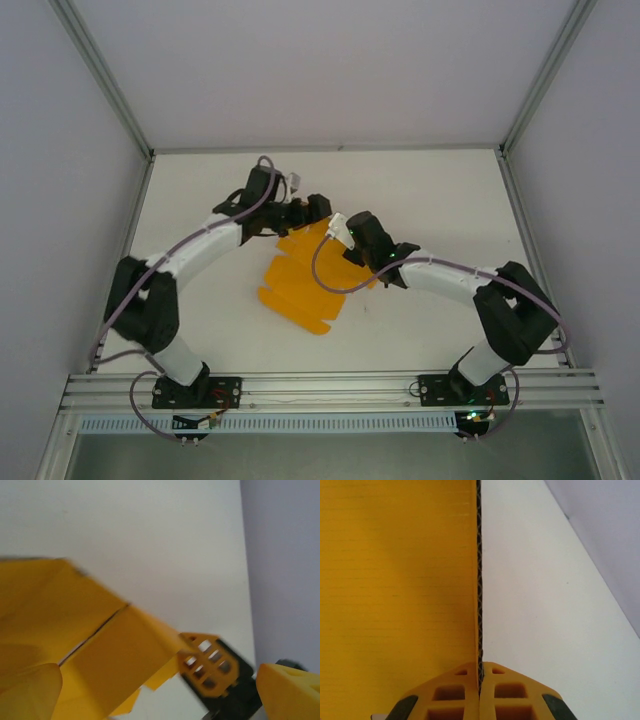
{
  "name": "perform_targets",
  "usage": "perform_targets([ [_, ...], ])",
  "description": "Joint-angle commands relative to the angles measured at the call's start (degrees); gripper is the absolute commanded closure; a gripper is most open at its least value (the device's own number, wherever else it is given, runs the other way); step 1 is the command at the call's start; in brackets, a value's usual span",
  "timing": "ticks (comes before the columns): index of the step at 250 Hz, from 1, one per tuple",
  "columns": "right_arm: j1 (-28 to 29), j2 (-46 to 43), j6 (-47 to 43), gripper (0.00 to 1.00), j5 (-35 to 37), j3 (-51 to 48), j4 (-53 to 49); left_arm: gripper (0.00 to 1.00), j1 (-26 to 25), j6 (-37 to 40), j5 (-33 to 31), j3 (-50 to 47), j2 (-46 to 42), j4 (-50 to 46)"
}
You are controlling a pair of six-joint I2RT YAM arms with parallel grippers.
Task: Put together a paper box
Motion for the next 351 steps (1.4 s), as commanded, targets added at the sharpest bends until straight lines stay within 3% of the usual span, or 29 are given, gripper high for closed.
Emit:
perform_targets([
  [1, -0.19, -2.16, -0.28, 1.0, 1.62, 0.09, -0.79, 0.0, 3.26, 4.62, -9.97, -4.4, -6.44, -6.9],
  [52, -0.31, -3.6, 0.6, 1.0, 1.06, 0.85, -4.82, 0.0, 9.02, 6.38, -23.55, -9.68, -10.56, -12.22],
  [103, -0.38, -2.97, 1.3, 1.0, 0.06, 2.4, -6.54, 0.0, 11.0, 8.79, -27.65, -10.26, -6.33, -12.47],
  [181, -0.96, -1.28, 4.49, 1.0, -0.91, 4.57, -7.98, 0.0, 11.03, 9.71, -16.35, -14.14, -2.51, -5.84],
  [228, -1.08, -1.36, 4.78, 1.0, -3.19, 3.89, -7.98, 0.0, 10.82, 9.14, -12.75, -15.84, -2.34, -1.94],
  [265, -1.11, -1.19, 5.26, 1.0, -3.41, 3.78, -7.59, 0.0, 10.57, 9.8, -8.59, -17.28, -2.45, 5.95],
  [351, -1.07, -0.82, 5.51, 1.0, -4.68, 4.04, -6.24, 0.01, 5.65, 15.43, -9.32, -16.74, -1.08, 7.18],
])
